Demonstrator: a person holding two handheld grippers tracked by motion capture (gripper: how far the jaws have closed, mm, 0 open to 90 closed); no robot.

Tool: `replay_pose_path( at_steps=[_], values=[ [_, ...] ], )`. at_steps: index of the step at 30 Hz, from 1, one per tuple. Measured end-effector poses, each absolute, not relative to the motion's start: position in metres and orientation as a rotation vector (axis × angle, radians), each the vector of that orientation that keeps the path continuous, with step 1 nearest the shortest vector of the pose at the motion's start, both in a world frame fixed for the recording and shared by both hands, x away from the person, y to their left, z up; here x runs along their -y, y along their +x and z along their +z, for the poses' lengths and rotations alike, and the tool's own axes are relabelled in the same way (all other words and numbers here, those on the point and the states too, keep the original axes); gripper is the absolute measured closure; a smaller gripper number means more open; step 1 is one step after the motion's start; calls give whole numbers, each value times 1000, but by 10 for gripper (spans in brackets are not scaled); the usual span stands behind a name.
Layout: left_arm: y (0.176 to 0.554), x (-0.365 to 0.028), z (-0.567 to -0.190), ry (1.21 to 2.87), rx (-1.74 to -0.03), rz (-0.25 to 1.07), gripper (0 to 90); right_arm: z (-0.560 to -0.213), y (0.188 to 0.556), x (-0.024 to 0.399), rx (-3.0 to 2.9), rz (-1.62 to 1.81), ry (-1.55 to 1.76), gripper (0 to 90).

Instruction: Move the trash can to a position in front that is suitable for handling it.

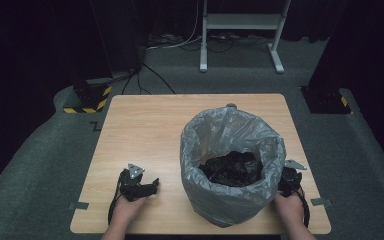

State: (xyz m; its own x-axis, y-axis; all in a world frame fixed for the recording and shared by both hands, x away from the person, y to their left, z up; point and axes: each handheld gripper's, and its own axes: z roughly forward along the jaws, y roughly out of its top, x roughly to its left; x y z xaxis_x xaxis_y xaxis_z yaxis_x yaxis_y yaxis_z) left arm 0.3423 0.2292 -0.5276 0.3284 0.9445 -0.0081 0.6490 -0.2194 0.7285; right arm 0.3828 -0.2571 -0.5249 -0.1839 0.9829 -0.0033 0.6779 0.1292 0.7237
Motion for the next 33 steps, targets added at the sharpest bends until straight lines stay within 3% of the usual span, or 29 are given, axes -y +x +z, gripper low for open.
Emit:
replay_pose_path(
  at_steps=[9,22,33],
  values=[
    [338,-234,-517,1916,-1390,570,144,-518,376,259,-1895,859,1539,118],
    [320,-200,-457,1784,-1161,629,149,-469,346,257,-1753,1011,1381,119],
    [311,-182,-431,1709,-1119,622,142,-433,326,265,-1650,1118,1282,121]
  ],
)
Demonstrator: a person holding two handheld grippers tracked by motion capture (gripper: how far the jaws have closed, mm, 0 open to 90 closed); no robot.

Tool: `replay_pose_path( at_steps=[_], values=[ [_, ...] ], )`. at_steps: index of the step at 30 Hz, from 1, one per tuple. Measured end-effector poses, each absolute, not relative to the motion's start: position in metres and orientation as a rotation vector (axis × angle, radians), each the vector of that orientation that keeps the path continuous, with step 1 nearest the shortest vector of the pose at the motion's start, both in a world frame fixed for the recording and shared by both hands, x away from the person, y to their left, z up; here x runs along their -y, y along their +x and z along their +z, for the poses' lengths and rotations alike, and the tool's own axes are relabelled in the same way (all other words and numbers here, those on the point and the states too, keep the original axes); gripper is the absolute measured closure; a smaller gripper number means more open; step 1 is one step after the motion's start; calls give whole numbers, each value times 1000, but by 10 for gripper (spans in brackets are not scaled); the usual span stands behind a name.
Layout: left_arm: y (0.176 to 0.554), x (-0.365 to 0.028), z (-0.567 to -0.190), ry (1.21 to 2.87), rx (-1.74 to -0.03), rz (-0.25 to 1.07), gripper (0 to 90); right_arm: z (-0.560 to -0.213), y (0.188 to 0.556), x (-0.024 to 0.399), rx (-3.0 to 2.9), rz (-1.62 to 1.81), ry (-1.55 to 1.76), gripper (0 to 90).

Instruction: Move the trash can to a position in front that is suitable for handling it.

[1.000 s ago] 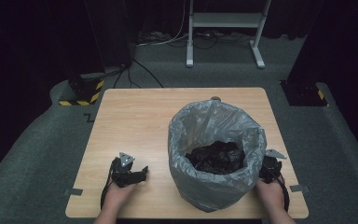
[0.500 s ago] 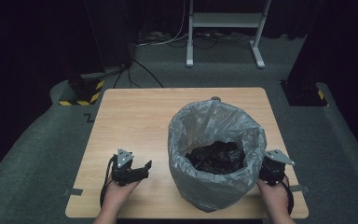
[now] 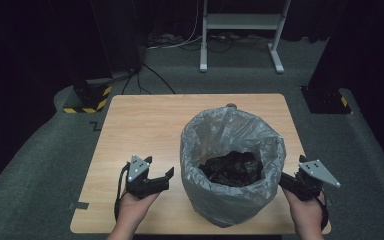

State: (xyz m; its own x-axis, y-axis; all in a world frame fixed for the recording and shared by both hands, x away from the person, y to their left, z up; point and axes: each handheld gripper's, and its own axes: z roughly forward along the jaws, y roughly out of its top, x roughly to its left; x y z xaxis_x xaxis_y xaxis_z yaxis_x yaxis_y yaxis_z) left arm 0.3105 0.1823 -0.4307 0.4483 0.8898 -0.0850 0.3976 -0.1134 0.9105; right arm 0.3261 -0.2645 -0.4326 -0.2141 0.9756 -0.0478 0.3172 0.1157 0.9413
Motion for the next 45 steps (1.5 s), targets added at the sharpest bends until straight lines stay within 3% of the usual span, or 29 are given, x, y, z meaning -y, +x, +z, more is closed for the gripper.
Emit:
replay_pose_path(
  at_steps=[18,45],
  values=[
    [297,-160,-421,1772,-1070,634,148,-418,307,260,-1650,1101,1181,128],
    [298,-143,-426,1811,-1028,621,150,-424,304,237,-1722,1100,1092,150]
  ],
)
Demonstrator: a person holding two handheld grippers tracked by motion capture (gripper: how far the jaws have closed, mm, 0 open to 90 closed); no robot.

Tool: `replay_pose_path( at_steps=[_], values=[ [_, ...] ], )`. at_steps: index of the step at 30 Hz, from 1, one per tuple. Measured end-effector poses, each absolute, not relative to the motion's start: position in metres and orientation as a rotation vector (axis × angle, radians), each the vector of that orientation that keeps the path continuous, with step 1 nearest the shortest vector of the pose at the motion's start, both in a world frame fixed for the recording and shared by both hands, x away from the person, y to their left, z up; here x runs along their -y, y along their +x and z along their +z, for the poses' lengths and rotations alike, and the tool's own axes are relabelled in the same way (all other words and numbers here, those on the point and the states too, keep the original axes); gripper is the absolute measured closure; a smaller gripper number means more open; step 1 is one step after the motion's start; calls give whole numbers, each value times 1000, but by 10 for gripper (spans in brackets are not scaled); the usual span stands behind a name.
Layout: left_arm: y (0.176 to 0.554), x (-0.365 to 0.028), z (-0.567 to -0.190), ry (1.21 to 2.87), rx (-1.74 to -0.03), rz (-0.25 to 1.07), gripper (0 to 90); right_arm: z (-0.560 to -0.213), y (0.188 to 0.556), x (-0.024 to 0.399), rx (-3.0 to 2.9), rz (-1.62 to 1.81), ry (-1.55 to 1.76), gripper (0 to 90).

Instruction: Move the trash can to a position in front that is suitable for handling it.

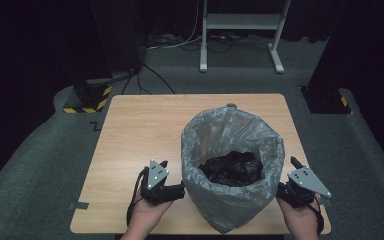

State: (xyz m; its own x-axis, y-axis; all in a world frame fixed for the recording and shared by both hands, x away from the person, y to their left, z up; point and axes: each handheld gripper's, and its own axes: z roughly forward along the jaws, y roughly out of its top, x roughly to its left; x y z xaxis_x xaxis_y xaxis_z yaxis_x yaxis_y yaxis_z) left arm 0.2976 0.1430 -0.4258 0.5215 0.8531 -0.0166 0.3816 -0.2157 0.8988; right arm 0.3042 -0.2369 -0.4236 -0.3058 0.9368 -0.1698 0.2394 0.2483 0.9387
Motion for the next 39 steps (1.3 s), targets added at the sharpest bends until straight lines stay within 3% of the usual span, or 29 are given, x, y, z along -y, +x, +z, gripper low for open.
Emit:
replay_pose_path(
  at_steps=[20,39],
  values=[
    [304,-145,-426,1798,-1047,617,158,-424,308,228,-1712,1090,1123,253],
    [337,-158,-430,1723,-1144,564,194,-426,341,213,-1747,1073,1164,270]
  ],
)
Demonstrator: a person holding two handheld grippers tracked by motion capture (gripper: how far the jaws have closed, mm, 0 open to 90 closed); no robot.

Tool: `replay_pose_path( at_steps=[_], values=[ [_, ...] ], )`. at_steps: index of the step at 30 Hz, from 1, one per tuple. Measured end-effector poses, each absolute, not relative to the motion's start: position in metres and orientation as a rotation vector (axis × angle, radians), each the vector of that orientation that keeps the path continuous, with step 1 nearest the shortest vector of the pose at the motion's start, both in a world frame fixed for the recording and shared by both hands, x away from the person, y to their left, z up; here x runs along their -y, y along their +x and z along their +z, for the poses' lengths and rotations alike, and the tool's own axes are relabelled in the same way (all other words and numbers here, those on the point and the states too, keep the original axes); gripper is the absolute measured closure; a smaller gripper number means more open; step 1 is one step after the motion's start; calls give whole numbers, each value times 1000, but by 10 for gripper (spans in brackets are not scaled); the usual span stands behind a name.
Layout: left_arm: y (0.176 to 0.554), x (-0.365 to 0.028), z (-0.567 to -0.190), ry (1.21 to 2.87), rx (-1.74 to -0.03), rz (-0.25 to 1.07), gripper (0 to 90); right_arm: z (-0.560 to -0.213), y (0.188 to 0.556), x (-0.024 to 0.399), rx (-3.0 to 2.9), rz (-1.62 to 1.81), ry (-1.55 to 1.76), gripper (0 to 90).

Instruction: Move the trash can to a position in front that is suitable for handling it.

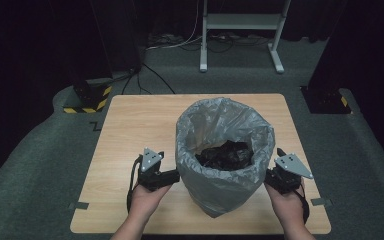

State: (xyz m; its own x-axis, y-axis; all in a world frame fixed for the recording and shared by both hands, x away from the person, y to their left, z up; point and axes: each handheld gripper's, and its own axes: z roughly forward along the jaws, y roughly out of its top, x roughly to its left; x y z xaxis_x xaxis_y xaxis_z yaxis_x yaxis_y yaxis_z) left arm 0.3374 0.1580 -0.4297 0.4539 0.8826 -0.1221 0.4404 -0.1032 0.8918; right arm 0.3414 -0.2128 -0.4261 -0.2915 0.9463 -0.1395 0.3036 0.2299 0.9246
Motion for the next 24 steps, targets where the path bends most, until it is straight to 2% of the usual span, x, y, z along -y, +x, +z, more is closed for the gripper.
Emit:
replay_pose_path(
  at_steps=[11,18,24],
  values=[
    [363,-160,-425,1762,-1148,614,206,-426,370,204,-1740,1062,1181,269],
    [382,-148,-420,1800,-1141,625,224,-425,388,210,-1716,1029,1218,268],
    [389,-135,-420,1804,-1129,609,231,-425,390,221,-1694,1017,1236,253]
  ],
)
